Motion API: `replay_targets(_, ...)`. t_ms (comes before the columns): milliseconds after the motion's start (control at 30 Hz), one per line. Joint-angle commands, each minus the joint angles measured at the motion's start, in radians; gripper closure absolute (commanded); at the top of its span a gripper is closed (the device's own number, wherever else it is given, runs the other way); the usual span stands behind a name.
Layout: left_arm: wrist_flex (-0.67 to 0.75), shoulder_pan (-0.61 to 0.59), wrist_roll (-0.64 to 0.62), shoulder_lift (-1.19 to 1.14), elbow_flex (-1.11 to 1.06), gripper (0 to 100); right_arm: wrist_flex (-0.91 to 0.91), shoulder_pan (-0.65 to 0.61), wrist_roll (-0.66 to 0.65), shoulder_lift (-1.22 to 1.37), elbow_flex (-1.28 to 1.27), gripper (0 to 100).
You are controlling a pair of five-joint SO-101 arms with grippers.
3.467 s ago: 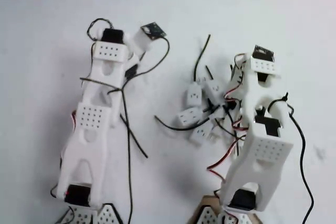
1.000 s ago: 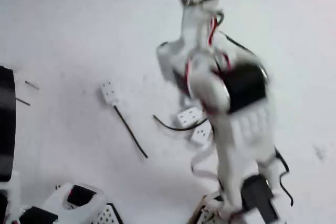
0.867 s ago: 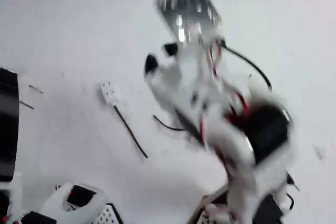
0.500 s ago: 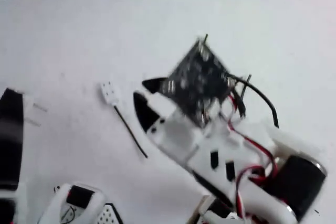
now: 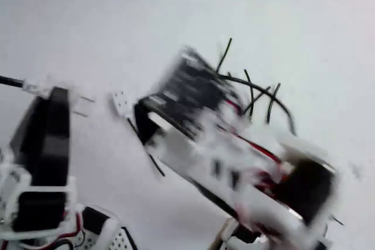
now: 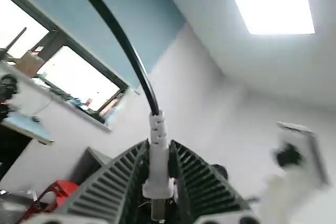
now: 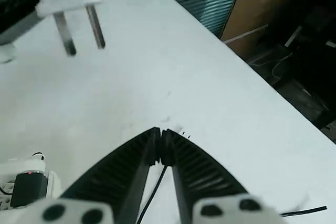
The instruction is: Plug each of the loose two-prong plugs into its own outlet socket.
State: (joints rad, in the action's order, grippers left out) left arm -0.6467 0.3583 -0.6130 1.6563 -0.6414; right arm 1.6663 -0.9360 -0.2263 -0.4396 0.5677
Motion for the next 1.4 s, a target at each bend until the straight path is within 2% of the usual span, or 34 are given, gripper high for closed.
replay_targets(0, 0.074, 0.061, 0.069, 0.035, -0.060, 98, -0.039, -0.022, 0.000, 0.058, 0.029, 98.0)
replay_targets(133, 0.072, 0.085, 0.078, 0.038, -0.060, 98, -0.033, -0.079, -0.006, 0.104, 0.120, 98.0)
replay_targets(600, 0.005, 0.088, 0.081, 0.125, -0.089, 98, -0.004, -0.074, -0.008, 0.338, 0.451, 98.0)
replay_targets(800, 0.009, 0.088, 0.103, 0.125, -0.137, 98, 0.001, 0.004, -0.008, 0.395, 0.562, 98.0)
replay_targets(967, 0.009, 0.090, 0.143, 0.125, -0.167, 98, -0.005, 0.015, -0.009, 0.403, 0.612, 98.0)
replay_targets(1133, 0.008, 0.090, 0.143, 0.124, -0.169, 98, -0.031, 0.022, -0.009, 0.401, 0.617, 98.0)
replay_targets(1367, 0.009, 0.090, 0.143, 0.124, -0.167, 98, -0.038, 0.105, -0.009, 0.394, 0.614, 98.0)
